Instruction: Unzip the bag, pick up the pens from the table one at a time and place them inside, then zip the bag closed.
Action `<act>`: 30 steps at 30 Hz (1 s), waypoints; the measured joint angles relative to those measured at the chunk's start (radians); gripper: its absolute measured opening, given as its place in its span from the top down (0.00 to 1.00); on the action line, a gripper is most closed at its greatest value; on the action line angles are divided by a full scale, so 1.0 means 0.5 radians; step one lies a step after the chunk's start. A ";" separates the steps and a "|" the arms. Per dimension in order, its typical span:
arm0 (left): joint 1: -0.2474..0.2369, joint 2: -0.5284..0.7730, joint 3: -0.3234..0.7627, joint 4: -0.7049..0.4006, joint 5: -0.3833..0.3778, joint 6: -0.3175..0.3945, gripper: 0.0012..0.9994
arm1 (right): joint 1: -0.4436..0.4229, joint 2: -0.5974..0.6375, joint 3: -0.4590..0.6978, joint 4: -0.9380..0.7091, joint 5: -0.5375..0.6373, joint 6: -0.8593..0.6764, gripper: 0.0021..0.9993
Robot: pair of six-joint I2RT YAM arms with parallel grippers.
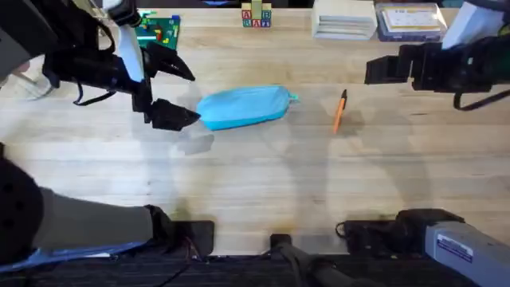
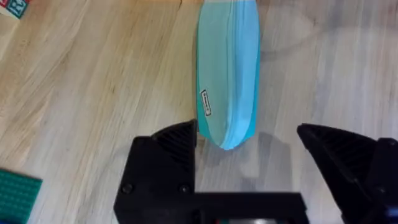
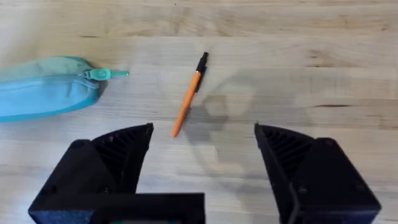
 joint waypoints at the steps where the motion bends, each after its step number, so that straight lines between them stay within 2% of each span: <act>1: 0.015 0.029 0.000 0.000 0.023 0.034 0.01 | 0.000 0.000 0.000 0.000 0.000 0.000 0.00; 7: 0.107 0.206 0.000 0.002 0.145 0.204 0.01 | 0.000 0.000 0.000 0.000 0.000 0.000 0.00; 8: 0.134 0.290 0.000 0.021 0.196 0.282 0.01 | 0.000 0.000 0.000 0.000 0.000 0.000 0.00; 11: 0.139 0.369 0.001 0.061 0.245 0.329 0.01 | 0.000 0.000 0.000 0.000 0.000 0.000 0.00; 20: 0.138 0.546 0.001 0.168 0.388 0.373 0.01 | 0.000 0.000 0.000 0.000 0.000 0.000 0.00; 30: 0.138 0.642 0.011 0.155 0.515 0.374 0.01 | 0.000 0.000 0.000 0.000 0.000 0.000 0.00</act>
